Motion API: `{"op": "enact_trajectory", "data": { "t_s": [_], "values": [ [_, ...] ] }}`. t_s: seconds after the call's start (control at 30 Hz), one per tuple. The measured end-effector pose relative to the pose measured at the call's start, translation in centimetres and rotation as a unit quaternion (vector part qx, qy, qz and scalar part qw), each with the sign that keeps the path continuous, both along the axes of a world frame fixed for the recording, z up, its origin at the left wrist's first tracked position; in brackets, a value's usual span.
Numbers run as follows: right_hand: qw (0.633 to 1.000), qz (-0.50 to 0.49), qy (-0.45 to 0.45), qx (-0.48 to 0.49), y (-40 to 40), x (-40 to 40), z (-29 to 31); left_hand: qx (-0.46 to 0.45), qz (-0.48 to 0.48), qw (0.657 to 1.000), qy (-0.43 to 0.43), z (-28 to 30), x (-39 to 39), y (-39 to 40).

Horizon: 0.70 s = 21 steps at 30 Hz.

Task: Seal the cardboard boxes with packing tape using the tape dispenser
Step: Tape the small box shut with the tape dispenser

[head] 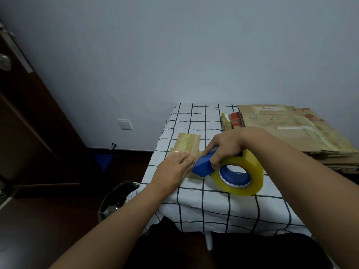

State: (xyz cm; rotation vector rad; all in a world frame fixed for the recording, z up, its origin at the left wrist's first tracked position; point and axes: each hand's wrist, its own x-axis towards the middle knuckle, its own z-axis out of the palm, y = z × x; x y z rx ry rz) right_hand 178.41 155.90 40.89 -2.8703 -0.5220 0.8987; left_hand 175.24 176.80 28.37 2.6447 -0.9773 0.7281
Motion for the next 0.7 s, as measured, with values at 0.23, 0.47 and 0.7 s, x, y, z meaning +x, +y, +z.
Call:
{"op": "enact_trajectory", "data": {
  "t_s": [0.23,0.47,0.7],
  "values": [
    [1.000,-0.022,0.002,-0.019,-3.7,-1.7,-1.4,0.003,0.009,1.000,-0.010,-1.0,0.2,0.3],
    [0.949,-0.162,-0.190,0.193,-6.3,-2.8,-1.7,-0.001,0.003,1.000,0.009,-1.1,-0.2,0.2],
    [0.879,-0.280,-0.282,0.263,-2.9,-3.7,-7.1,0.036,0.006,0.999,0.033,-0.7,-0.6,-0.1]
  ]
}}
